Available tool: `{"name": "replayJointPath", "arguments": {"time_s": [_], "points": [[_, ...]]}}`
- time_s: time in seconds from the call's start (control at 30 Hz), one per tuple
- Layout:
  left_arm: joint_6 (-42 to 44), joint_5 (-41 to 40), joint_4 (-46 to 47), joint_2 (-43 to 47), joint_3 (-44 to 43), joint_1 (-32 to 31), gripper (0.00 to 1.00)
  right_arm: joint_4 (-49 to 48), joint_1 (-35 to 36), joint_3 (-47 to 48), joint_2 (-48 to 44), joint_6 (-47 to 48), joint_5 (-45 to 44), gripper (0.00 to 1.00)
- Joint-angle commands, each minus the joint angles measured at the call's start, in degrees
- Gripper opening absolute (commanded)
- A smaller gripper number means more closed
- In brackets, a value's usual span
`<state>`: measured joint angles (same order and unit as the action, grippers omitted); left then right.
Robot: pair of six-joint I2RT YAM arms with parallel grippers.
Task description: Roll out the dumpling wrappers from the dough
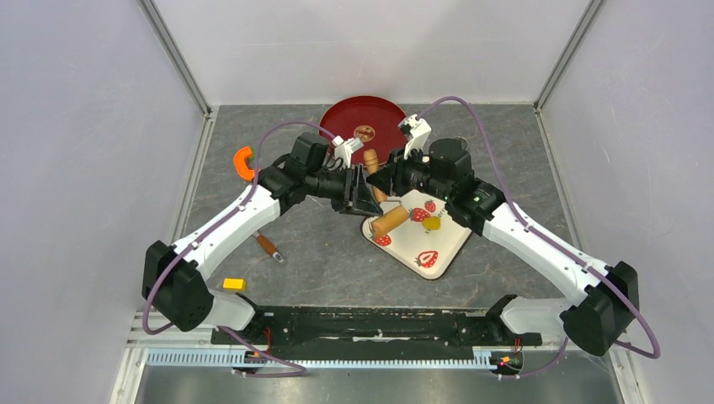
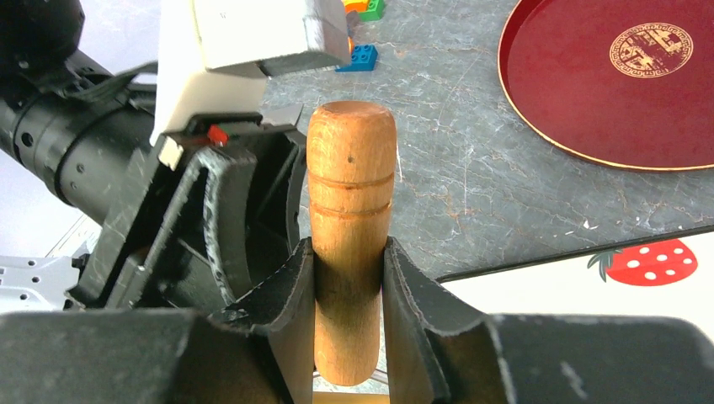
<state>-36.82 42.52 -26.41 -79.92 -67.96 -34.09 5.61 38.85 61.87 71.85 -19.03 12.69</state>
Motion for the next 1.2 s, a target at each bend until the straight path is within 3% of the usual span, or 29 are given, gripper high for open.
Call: {"name": "replayJointPath", "arguments": {"time_s": [0.0, 0.07, 0.13, 0.2, 0.27, 0.3, 0.37, 0.4, 0.63, 0.93, 1.17], "points": [[1.51, -0.24, 0.8, -0.22, -1.04, -0.89, 0.38, -4.66, -0.14, 3.13, -0.11, -1.71, 0.84, 0.0], [1.76, -1.21, 0.32, -0.12, -0.94, -0.89, 0.27, -4.66, -0.27, 3.18, -0.22, -2.01, 0.38, 0.0], [2.24, -2.14, -0.29, -0.06, -1.28, -0.96, 0.08, -4.73, -0.4, 3.31, -0.31, -2.15, -0.03, 0.0], [2.93, -4.34, -1.45, 0.04, -1.99, -0.92, 0.02, -4.87, -0.49, 3.36, -0.31, -2.21, -0.11, 0.05], [3.48, -6.85, -1.95, 0.57, -2.64, -0.92, 0.02, -5.17, -0.62, 3.16, -0.53, -2.23, 0.28, 0.38], [3.72, -8.56, -2.14, 0.93, -2.97, -0.89, 0.02, -5.16, -0.7, 2.89, -0.64, -2.41, 0.26, 0.61], [4.24, -13.64, -3.52, 1.62, -4.17, -0.9, 0.02, -5.17, -0.8, 2.48, -1.21, -3.29, -0.55, 0.9], [4.82, -16.45, -4.24, 1.97, -4.89, -0.9, 0.02, -5.17, -0.96, 2.18, -1.54, -3.84, -0.89, 0.98], [10.32, -36.6, -6.94, 7.15, -7.07, -0.89, 0.02, -7.27, -3.69, -1.14, -6.27, -5.91, -4.97, 0.98], [43.78, -56.98, -1.87, 19.4, 2.68, -0.89, 0.02, -6.92, -10.49, -1.59, -6.23, -14.26, 4.61, 0.98], [66.51, -67.25, 15.54, 28.71, 15.65, -0.91, 0.02, -8.11, -12.23, 0.16, -1.55, -22.76, 13.61, 0.98]]}}
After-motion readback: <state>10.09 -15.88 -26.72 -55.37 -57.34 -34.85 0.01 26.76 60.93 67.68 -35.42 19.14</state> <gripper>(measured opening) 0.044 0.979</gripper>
